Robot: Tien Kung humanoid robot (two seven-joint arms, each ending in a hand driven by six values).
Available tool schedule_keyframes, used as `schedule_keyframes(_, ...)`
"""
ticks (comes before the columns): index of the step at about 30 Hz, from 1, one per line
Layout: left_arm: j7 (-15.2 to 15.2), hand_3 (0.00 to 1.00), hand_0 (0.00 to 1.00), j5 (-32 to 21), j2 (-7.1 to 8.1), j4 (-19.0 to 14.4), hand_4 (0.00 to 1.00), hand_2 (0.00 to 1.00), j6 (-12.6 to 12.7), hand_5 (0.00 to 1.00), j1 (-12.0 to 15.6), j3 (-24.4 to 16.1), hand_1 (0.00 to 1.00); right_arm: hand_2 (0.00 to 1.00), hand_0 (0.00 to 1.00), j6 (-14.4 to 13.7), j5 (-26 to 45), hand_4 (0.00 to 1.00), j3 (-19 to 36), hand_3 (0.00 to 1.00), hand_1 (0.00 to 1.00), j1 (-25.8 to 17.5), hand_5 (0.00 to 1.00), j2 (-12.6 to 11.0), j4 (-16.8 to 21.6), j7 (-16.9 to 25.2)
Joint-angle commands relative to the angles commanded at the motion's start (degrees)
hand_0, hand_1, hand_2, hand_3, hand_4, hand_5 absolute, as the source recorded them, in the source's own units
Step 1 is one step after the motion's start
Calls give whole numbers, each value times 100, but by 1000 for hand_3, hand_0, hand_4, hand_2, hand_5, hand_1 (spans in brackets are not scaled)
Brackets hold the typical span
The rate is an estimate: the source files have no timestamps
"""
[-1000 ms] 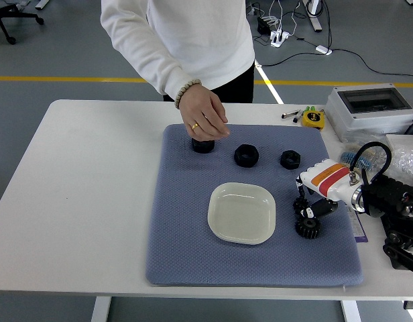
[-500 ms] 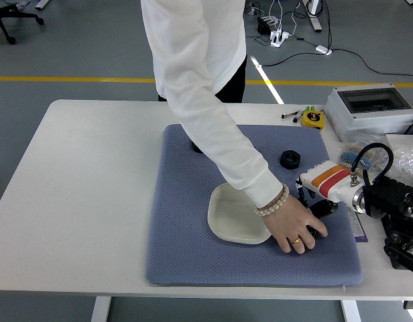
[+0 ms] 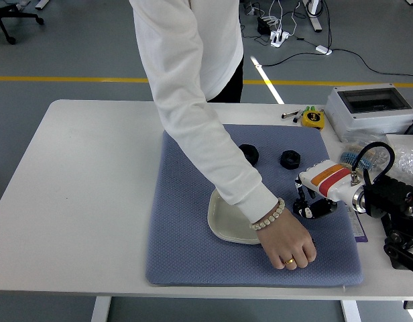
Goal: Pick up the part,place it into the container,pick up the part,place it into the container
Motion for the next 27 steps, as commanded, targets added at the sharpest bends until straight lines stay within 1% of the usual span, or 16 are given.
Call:
schedule_keyframes(10,5,578,704,13,3,-4,670,673,-8,623,14,-4,655,351,42,-70,36,729,119,432,223,-21,488,0,43,-7)
schedule_keyframes(11,7,578,704,19,3,-4,671,674,-9,624,16,-7,660,350,44,-77,37,722,147,432,219,-24,471,0,58,-13)
schedule_keyframes(18,10,578,704,44,7,-6,671,674,-16,624,9,-18,657,348,43,-87,46,724,313,433,218,-39,467,-56,238,-54)
schedule_keyframes(21,6,578,704,35,7,-7,671,674,-15,624,0,-12,657,348,43,-76,37,724,423,433,218,-76,467,-117,417,-85)
schedule_keyframes(25,5,577,704,33,12,-11,671,673,-18,625,-10,-8,658,349,43,-86,11,723,574,436,217,-117,464,-197,783,-141)
schedule_keyframes(27,9,577,704,43,16,-11,671,673,-23,625,-19,-15,658,349,43,-92,18,723,605,436,217,-119,464,-227,1034,-179)
